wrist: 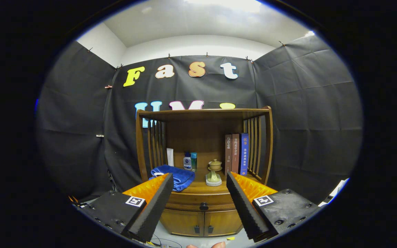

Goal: Pull open the drawer, take out the items inside it, and place them on the countertop above the cabinet.

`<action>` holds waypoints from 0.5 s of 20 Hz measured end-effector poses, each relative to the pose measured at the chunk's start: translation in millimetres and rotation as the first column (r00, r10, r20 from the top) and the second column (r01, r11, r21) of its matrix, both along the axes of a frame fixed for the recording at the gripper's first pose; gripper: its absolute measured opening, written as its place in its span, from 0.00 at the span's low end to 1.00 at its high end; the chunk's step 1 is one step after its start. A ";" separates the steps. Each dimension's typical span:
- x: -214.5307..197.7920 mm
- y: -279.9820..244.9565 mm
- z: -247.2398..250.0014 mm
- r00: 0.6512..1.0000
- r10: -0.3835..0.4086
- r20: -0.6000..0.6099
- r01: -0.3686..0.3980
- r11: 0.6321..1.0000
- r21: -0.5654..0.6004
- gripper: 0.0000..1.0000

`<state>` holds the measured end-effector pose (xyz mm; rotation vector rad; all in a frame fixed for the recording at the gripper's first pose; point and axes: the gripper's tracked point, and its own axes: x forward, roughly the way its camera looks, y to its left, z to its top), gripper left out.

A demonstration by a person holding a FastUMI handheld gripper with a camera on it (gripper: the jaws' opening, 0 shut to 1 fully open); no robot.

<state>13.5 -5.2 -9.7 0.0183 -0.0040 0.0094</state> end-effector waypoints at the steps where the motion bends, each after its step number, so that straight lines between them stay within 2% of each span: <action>1: -0.3 -0.3 0.1 1.000 -0.002 0.002 0.002 1.000 0.003 0.99; 10: -3.3 -4.9 4.5 1.000 -0.023 0.019 0.022 1.000 0.012 0.99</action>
